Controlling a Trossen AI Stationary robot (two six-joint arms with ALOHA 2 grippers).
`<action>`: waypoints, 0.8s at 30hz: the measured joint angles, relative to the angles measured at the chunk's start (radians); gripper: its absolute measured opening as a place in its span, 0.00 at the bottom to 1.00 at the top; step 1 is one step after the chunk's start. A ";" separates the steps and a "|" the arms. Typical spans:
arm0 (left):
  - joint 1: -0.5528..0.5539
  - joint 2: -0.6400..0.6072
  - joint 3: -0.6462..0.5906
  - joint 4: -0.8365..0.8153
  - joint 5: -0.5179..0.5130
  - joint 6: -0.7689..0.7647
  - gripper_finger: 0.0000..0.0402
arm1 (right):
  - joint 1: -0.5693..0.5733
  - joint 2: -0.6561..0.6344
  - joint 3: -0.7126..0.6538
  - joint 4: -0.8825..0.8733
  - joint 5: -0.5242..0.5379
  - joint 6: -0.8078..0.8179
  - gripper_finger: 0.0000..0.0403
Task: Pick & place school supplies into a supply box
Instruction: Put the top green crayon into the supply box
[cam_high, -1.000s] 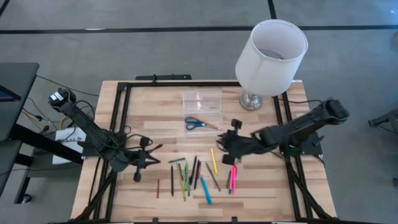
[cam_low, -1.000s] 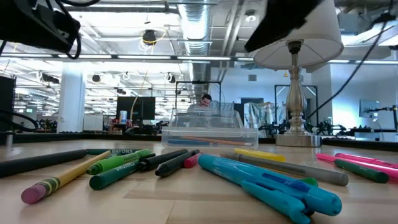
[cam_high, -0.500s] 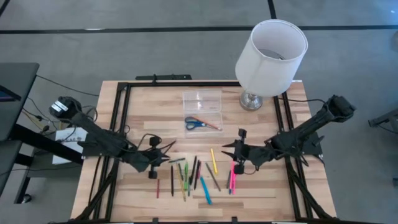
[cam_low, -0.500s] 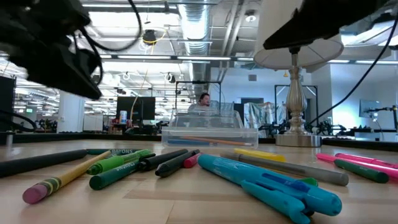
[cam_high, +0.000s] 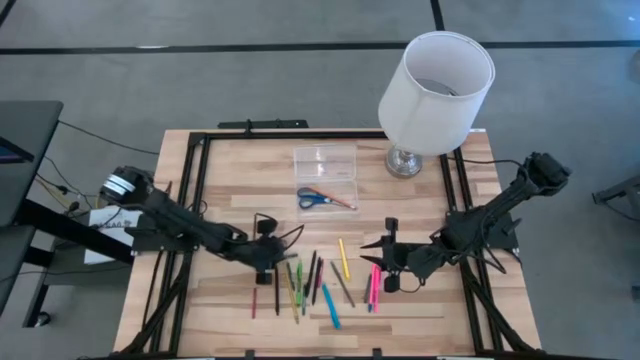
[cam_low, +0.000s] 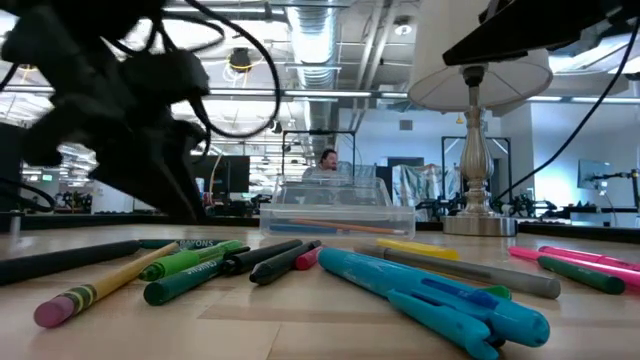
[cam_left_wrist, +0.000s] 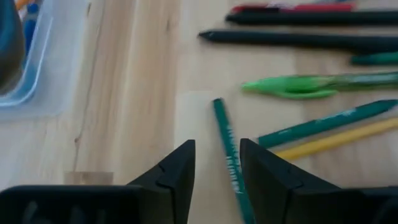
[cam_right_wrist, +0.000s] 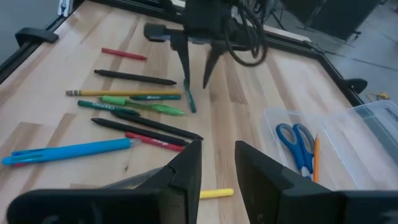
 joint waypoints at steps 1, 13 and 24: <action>0.011 0.012 0.011 -0.018 0.009 0.000 0.30 | 0.000 0.000 0.000 -0.001 0.000 0.000 0.23; 0.082 0.065 0.052 -0.058 0.157 0.017 0.28 | 0.000 0.000 -0.001 -0.020 -0.003 0.008 0.23; 0.137 0.064 0.056 -0.124 0.209 -0.084 0.28 | 0.000 0.000 -0.001 -0.020 -0.003 0.009 0.23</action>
